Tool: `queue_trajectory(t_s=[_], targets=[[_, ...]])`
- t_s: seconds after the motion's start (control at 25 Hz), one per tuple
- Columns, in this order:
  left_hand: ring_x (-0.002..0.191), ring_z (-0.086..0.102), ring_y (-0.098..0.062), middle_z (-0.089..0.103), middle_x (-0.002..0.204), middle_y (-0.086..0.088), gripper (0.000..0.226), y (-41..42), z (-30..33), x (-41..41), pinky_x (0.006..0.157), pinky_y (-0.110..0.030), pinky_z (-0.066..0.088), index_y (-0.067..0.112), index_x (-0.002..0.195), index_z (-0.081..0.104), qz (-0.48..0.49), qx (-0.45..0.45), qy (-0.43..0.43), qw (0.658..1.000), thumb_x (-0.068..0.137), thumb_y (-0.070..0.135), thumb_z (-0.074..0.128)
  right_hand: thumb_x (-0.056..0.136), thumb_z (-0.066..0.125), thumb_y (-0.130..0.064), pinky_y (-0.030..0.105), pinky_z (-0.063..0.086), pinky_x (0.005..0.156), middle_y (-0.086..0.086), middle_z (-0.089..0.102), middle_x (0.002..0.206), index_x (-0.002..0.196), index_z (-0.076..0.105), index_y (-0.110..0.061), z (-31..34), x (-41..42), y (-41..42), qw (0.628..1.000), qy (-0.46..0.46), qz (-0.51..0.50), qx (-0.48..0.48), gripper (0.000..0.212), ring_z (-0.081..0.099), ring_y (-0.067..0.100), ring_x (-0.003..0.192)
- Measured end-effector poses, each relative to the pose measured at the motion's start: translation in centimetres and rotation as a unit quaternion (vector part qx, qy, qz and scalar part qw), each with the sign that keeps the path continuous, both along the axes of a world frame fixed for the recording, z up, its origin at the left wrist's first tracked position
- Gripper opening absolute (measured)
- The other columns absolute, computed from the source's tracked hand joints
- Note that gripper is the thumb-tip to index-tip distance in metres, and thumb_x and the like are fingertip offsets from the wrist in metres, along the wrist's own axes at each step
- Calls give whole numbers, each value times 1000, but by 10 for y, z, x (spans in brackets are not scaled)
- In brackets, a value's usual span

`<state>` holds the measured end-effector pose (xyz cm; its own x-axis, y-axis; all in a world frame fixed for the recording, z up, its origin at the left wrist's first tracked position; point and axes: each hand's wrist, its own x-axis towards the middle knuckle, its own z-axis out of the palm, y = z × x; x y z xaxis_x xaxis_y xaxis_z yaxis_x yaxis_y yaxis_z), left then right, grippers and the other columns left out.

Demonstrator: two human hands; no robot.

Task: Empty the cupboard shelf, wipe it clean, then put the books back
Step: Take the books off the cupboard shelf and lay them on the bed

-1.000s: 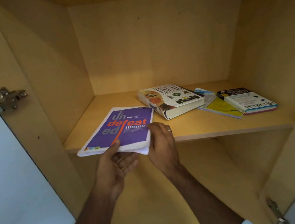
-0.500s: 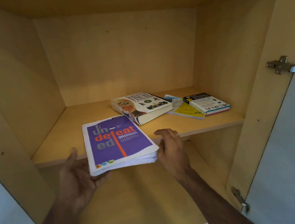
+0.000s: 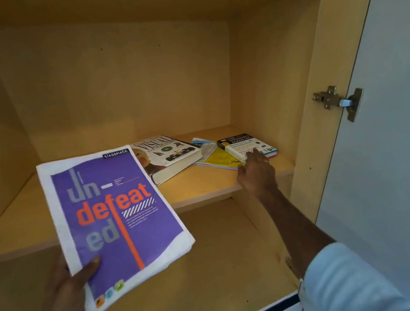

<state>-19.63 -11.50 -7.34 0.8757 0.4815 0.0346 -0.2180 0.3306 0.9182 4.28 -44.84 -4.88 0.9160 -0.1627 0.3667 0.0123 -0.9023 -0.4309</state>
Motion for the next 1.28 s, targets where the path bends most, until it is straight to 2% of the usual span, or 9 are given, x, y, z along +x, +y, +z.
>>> queue_trajectory(t_s=[0.12, 0.32, 0.48, 0.64, 0.72, 0.8, 0.96, 1.16, 1.28], targets=[[84, 76, -15, 70, 121, -7, 49, -13, 0, 5, 65, -35, 63, 13, 140, 55, -11, -12, -14, 1000, 96, -8, 48, 102, 42, -45, 51, 29, 117, 14, 30, 162, 154, 31, -7, -4, 20, 1, 997, 60, 13, -43, 65, 25, 32, 150], [83, 76, -20, 71, 123, -10, 46, -38, 8, 36, 62, -38, 64, 17, 137, 56, -48, -11, -8, 999, 96, -3, 53, 99, 46, -44, 52, 40, 97, 14, 63, 128, 129, 58, -9, -6, 3, 7, 994, -76, -8, -79, 48, 53, 35, 123], [82, 76, -21, 74, 116, -6, 38, -49, -4, 45, 60, -39, 63, 26, 121, 67, -74, -18, 6, 997, 96, 0, 53, 93, 57, -32, 46, 41, 84, 11, 67, 103, 101, 67, -15, -5, -17, -11, 980, -197, -32, 29, 21, 60, 34, 103], [76, 76, -20, 76, 106, -4, 37, -55, -9, 53, 54, -35, 62, 26, 113, 68, -94, -23, 11, 995, 97, -2, 50, 86, 65, -60, 53, 43, 96, 15, 46, 133, 126, 49, -12, 0, -17, -36, 970, 9, -179, 162, 64, 46, 38, 125], [77, 76, -20, 76, 109, -7, 38, -56, -13, 55, 54, -35, 62, 22, 121, 65, -100, -26, 17, 994, 97, -2, 50, 84, 74, -54, 39, 52, 81, 13, 44, 130, 129, 43, -9, -3, -18, -36, 955, 26, -147, 255, 71, 52, 34, 119], [78, 76, -21, 75, 110, -7, 40, -58, -19, 56, 55, -35, 62, 19, 129, 62, -106, -28, 25, 994, 97, -2, 50, 74, 87, -44, 26, 51, 61, 6, 52, 117, 122, 44, -6, -6, -20, -35, 932, 11, -106, 347, 75, 62, 23, 99], [79, 76, -21, 74, 114, -9, 38, -59, -23, 59, 56, -35, 63, 22, 123, 64, -116, -24, 26, 993, 97, -2, 51, 58, 98, -29, 28, 56, 48, 8, 76, 94, 111, 60, -3, -7, -32, -33, 847, 73, -31, 526, 71, 74, 16, 66], [94, 74, -28, 70, 125, -11, 45, -54, -26, 50, 64, -41, 63, 21, 135, 57, -115, -23, 36, 992, 94, 3, 57, 89, 76, -24, 39, 62, 63, 10, 77, 99, 114, 67, -13, -13, -70, -10, 743, 190, 71, 638, 28, 74, 25, 88], [93, 75, -28, 72, 122, -9, 41, -48, -28, 29, 66, -43, 63, 27, 124, 63, -99, -34, 29, 994, 92, 1, 58, 98, 65, -23, 44, 63, 66, 12, 76, 105, 121, 59, -13, -20, -84, -1, 708, 138, 102, 686, 25, 74, 29, 96]])
